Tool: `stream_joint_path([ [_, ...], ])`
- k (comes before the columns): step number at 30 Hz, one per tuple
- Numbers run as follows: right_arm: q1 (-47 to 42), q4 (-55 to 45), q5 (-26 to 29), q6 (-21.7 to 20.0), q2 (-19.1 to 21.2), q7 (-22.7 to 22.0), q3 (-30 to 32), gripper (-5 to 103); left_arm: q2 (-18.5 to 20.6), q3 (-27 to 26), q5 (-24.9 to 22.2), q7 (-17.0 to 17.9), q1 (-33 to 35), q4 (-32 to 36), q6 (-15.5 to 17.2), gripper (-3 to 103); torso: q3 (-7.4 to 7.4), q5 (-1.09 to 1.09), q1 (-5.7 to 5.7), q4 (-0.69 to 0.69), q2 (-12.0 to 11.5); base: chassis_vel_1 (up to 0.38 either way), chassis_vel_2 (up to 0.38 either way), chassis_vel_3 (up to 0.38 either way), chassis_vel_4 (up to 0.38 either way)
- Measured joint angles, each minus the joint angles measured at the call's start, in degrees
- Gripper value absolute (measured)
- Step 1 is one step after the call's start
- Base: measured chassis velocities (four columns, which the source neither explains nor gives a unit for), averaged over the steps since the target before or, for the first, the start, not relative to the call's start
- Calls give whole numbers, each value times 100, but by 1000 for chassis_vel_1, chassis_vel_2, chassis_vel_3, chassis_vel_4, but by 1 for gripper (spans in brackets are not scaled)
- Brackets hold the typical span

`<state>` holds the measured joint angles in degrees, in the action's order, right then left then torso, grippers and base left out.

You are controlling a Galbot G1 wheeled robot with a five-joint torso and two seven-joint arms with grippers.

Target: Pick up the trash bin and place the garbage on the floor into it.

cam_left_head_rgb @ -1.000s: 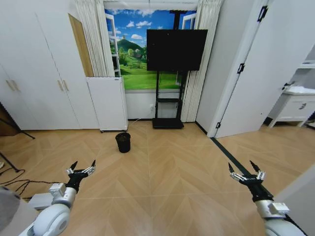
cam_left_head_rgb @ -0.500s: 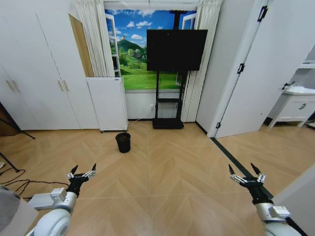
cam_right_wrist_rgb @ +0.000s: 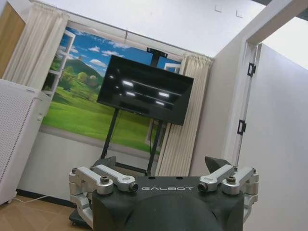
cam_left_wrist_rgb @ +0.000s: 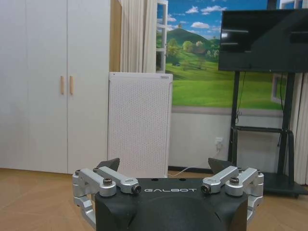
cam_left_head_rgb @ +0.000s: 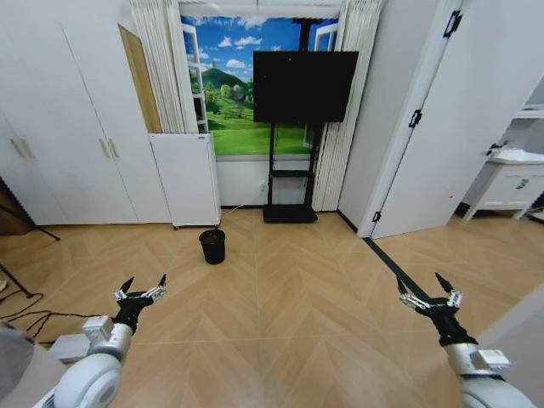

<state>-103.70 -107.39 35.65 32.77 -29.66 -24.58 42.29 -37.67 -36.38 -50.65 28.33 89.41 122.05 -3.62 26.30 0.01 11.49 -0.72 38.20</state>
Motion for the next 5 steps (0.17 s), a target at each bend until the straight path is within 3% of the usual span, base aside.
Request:
stream_joint_path([
  [1,168,-92,179,-210,105,-209,-121,100,-34,-168,-118,25,28,78,50,100,0,0,0,1,0,0,0,0,0],
  [5,238,-266,330,-449,120,-343,-143,100,-113,-436,-203,-23,210,185,64,100,0,-2,0,4,0,0,0,0,0],
])
